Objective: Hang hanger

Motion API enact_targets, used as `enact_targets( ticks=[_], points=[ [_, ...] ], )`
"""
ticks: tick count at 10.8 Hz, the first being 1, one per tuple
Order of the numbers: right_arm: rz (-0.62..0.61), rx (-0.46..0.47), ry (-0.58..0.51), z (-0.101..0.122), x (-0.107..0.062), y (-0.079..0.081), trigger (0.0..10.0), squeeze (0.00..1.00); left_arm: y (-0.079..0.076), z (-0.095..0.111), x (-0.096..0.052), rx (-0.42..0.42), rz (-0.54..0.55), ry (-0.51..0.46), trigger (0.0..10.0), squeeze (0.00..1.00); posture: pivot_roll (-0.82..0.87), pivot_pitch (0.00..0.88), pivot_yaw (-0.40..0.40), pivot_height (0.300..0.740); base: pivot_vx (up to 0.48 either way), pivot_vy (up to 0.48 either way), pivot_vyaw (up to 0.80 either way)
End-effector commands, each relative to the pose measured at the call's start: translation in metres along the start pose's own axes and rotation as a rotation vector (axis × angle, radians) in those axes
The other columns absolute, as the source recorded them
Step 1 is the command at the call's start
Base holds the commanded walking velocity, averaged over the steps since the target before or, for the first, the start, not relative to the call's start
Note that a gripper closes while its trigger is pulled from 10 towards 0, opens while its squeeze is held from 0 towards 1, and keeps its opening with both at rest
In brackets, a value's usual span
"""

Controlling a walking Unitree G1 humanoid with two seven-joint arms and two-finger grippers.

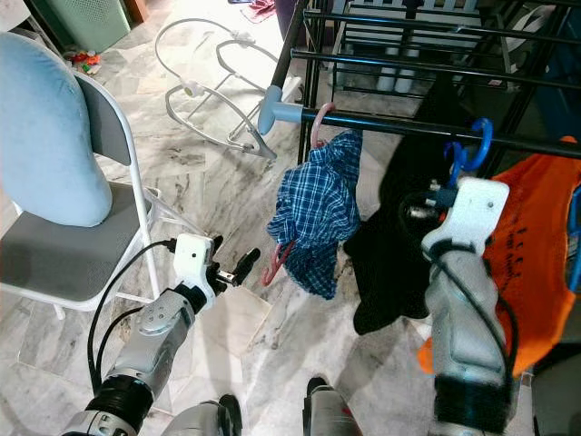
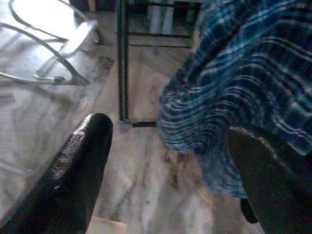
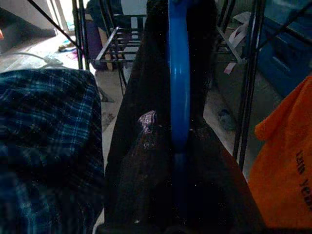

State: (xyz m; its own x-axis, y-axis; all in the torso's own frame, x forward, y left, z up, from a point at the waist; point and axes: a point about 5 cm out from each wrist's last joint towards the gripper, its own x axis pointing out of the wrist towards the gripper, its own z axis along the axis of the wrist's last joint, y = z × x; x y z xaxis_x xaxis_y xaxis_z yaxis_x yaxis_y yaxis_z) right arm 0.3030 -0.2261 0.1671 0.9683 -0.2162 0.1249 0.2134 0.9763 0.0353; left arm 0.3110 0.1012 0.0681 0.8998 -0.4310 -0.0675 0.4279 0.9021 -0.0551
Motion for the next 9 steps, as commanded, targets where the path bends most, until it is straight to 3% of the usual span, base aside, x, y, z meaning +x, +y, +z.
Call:
enact_targets(
  ticks=[1, 2, 5, 9],
  points=[
    [-0.002, -0.009, -0.094, 0.016, -0.003, 0.002, 0.6, 0.0, 0.002, -0.003, -0.004, 0.022, 0.014, 0.005, 10.0, 0.0, -0.16, 0.219, 0.074, 0.74, 0.0, 0.0, 0.0],
    [-0.004, -0.05, -0.081, 0.004, -0.017, 0.007, 10.0, 0.0, 0.006, -0.004, -0.006, 0.036, 0.036, 0.014, 10.0, 0.0, -0.16, 0.22, 0.072, 0.74, 0.0, 0.0, 0.0],
    [0.002, -0.072, -0.012, -0.022, -0.041, 0.019, 10.0, 0.0, 0.007, -0.011, -0.009, 0.049, 0.044, 0.037, 10.0, 0.0, -0.17, 0.211, 0.073, 0.74, 0.0, 0.0, 0.0],
    [-0.006, -0.074, 0.005, -0.029, -0.04, 0.022, 10.0, 0.0, 0.006, -0.01, -0.005, 0.057, 0.047, 0.041, 10.0, 0.0, -0.16, 0.188, 0.074, 0.74, -0.225, 0.0, 0.0]
  ],
)
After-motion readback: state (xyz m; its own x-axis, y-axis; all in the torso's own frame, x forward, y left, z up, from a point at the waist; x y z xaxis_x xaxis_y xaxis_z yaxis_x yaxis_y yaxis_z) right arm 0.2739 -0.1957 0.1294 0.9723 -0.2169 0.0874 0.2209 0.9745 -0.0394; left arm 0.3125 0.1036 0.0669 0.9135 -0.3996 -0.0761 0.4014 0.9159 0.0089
